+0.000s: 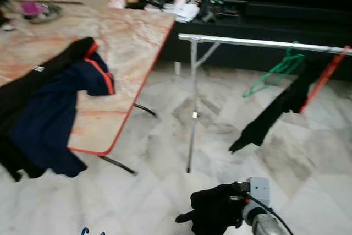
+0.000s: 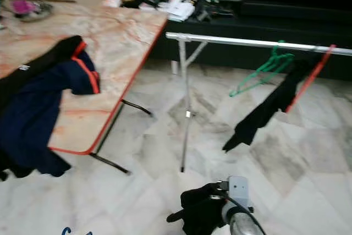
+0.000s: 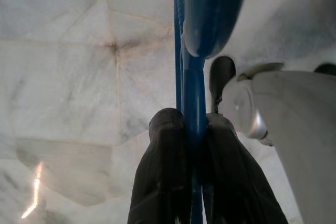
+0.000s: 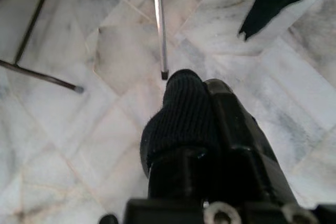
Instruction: Hang hanger
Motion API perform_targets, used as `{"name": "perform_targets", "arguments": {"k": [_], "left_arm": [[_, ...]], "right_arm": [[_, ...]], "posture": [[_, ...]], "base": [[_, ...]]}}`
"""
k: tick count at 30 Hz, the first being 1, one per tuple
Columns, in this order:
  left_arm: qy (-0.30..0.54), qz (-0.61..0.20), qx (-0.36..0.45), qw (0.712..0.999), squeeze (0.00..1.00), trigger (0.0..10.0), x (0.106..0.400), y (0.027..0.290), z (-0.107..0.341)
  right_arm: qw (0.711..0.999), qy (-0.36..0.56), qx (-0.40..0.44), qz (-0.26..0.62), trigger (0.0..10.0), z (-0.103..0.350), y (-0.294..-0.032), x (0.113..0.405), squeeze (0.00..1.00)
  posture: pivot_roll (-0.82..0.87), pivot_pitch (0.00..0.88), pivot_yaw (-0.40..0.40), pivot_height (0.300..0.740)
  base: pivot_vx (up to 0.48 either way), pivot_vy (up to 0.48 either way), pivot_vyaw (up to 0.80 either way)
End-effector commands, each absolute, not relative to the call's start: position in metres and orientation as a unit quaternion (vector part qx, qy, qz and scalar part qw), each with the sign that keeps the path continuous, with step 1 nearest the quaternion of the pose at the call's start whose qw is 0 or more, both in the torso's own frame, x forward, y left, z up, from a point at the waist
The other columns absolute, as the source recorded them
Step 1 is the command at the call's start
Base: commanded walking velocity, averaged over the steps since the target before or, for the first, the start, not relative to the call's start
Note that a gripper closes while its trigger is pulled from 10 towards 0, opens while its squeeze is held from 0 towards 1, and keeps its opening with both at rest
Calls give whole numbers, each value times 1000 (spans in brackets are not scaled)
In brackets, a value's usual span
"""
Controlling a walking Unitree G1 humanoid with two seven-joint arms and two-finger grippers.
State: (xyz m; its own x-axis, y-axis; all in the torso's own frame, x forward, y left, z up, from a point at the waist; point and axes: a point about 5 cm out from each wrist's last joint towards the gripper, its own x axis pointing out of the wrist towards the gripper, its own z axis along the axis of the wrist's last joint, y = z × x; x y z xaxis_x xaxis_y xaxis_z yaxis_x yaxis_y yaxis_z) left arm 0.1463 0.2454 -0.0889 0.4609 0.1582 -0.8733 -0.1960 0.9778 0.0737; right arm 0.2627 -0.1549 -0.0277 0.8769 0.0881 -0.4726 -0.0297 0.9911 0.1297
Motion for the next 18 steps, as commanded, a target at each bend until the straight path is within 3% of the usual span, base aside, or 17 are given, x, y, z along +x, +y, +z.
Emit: {"name": "perform_targets", "arguments": {"k": [1,9,18], "left_arm": [[536,103,-20,837,0,10000,129,243,-96],[541,103,-18,834,0,10000,121,245,-98],[545,99,-17,832,0,10000,115,245,-99]], "right_arm": [[967,249,52,19,10000,-29,-166,261,0],[967,249,51,19,10000,-29,-165,260,0],[968,245,49,20,10000,-29,-165,260,0]], "posture": [[-20,173,37,740],[-19,173,38,740],[-18,175,36,740]], "base": [[0,0,-800],[0,0,-665],[0,0,0]]}}
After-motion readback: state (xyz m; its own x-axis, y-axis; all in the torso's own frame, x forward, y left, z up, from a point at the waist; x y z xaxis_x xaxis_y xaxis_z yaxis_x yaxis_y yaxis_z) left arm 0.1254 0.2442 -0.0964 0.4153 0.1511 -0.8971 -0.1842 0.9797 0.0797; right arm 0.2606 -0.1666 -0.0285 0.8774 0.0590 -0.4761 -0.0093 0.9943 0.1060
